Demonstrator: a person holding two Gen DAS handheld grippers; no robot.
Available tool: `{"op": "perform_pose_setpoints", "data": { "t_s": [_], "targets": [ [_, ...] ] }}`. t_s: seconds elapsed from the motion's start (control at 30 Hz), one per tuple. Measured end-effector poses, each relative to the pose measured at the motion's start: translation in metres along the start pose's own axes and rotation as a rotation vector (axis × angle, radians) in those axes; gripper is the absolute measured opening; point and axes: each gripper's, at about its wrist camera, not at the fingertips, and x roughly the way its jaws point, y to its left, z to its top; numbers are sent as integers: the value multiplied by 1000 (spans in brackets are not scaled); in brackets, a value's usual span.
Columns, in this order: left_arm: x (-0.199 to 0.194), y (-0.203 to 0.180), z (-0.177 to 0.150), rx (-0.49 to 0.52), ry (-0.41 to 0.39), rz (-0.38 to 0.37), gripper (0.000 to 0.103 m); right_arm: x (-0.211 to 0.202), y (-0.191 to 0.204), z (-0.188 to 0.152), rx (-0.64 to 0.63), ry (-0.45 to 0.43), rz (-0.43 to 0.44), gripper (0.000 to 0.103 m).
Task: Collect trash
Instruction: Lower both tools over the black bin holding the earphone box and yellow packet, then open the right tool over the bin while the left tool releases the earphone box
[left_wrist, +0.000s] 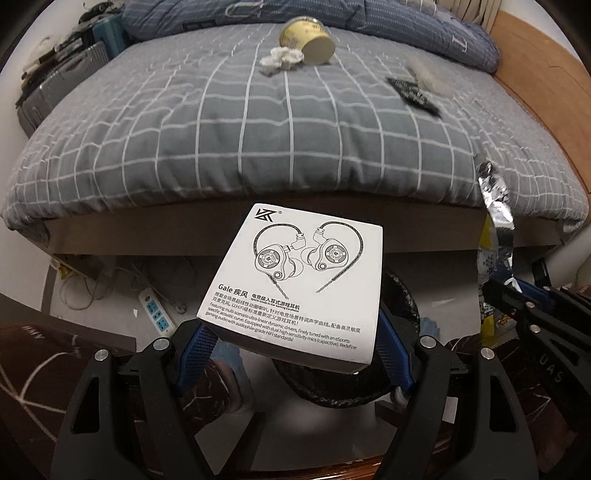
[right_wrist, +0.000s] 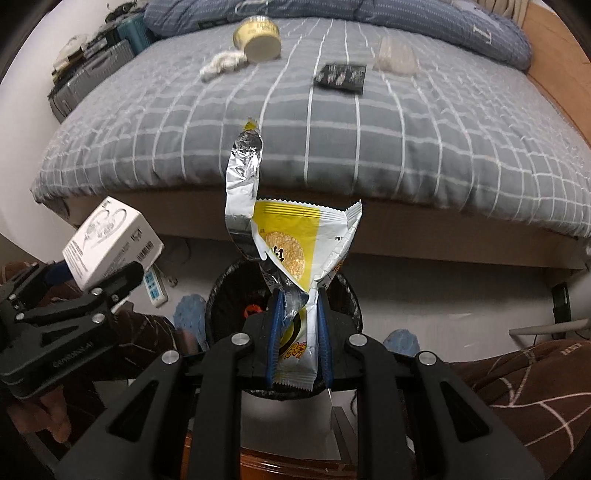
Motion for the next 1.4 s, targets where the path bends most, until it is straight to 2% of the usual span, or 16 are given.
{"op": "perform_pose_setpoints", "data": {
  "t_s": [0.17,0.37,0.53,0.7,1.07,1.33,1.4],
  "targets": [
    [21,14,-4,-26,31,-1,75,32,5,-6,-16,62,3,17],
    [47,22,-5,-19,56,34,75,62,15,-9,-40,119,18,17],
    [59,30,-7,-25,73,39,75,90,18,-10,-28,182,57,18],
    [69,33,-8,-31,96,43,75,109,20,-11,-30,213,56,22],
    [82,44,-13,-48,133,45,76,117,29,-9,-48,193,64,48],
    [92,43,-14,-52,143,30,76,109,28,-5,-37,159,68,82],
    [93,42,-14,-45,143,26,76,105,24,-3,-26,140,67,86]
  ]
}}
